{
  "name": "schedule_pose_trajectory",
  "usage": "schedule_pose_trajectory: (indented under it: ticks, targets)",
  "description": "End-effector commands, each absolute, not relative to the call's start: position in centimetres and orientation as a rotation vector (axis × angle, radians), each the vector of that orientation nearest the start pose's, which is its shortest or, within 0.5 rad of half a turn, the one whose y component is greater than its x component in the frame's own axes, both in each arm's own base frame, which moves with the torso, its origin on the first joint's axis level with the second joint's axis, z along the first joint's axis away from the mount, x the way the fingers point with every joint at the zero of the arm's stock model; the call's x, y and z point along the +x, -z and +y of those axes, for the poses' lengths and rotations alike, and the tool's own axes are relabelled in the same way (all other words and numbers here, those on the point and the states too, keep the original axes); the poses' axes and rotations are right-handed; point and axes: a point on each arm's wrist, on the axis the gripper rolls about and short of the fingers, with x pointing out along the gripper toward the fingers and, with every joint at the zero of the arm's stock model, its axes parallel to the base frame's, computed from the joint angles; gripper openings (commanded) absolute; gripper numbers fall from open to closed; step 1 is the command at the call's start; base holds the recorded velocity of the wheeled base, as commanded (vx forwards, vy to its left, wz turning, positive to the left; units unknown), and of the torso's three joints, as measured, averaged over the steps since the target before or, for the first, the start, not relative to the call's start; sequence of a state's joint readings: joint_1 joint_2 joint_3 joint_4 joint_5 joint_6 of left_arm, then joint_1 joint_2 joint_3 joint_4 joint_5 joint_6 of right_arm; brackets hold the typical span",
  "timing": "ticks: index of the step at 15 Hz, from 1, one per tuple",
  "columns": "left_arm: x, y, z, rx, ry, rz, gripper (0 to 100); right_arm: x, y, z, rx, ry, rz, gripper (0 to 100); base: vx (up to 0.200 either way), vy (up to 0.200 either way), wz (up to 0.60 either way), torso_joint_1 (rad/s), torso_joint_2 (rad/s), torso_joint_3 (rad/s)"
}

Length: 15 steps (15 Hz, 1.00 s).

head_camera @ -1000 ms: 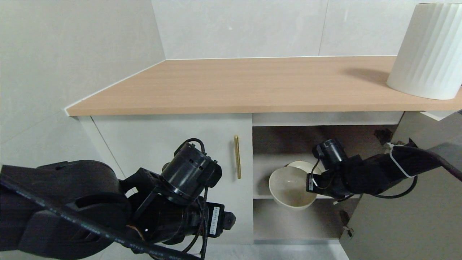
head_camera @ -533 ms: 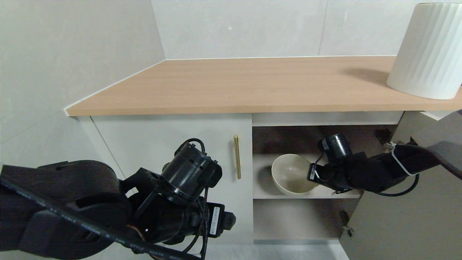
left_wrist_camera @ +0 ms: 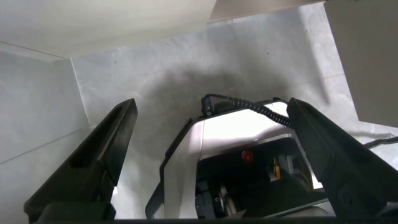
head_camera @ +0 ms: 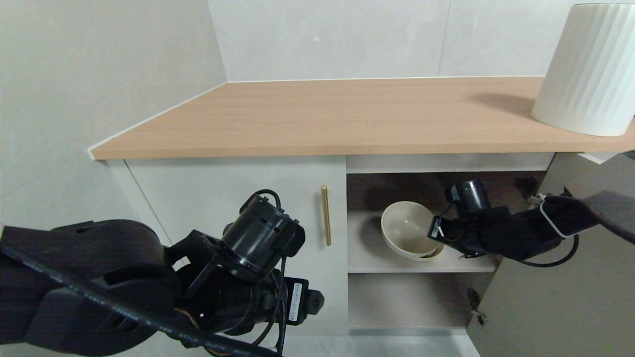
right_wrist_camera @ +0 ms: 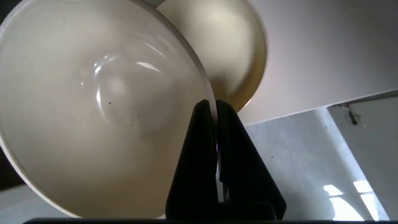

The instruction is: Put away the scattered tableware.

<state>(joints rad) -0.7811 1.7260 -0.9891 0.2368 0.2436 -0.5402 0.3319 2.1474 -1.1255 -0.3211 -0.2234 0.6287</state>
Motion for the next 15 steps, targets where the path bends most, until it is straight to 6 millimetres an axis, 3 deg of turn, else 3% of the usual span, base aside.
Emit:
schedule_pose_trajectory:
  ticks: [1, 7, 15]
  targets:
    - [20.6, -15.1, -19.6, -0.016, 0.244, 0.947, 100, 38.3, -7.0, 12.1, 0.411, 0.136, 0.663, 0, 0.0, 0.0, 0.0, 0.0, 0.0, 0.0]
    - [20.6, -15.1, -19.6, -0.016, 0.244, 0.947, 100, 39.9, -5.1, 10.9, 0.4, 0.227, 0.636, 0, 0.0, 0.0, 0.0, 0.0, 0.0, 0.0]
    - [20.6, -15.1, -19.6, -0.016, 0.244, 0.947, 100, 40.8, -3.8, 11.0, 0.392, 0.253, 0.623, 0, 0.0, 0.0, 0.0, 0.0, 0.0, 0.0]
